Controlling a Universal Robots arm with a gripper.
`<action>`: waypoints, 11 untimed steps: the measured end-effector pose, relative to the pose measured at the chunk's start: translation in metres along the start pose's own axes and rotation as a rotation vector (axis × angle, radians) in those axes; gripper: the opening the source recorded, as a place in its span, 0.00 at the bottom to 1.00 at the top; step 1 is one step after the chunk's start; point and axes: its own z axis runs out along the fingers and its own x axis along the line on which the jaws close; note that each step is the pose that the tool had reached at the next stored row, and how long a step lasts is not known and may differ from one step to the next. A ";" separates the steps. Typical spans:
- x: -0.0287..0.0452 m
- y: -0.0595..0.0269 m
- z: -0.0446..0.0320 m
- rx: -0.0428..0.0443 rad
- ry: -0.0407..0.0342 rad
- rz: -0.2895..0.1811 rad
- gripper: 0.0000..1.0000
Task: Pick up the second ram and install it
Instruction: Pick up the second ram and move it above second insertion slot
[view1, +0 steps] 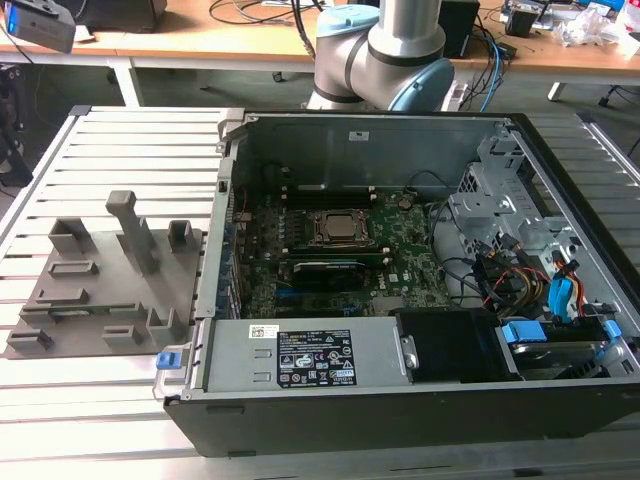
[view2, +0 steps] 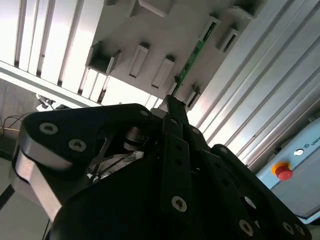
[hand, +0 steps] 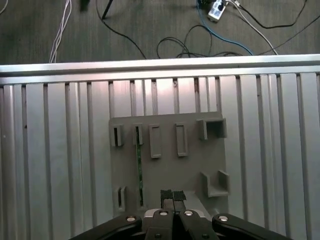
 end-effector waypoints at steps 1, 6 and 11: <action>0.0000 0.0000 0.0000 -0.0003 0.0006 -0.016 0.11; 0.0000 0.0000 0.0000 -0.0025 0.0050 -0.121 0.11; -0.0002 0.0000 0.0002 -0.0023 0.0046 -0.106 0.11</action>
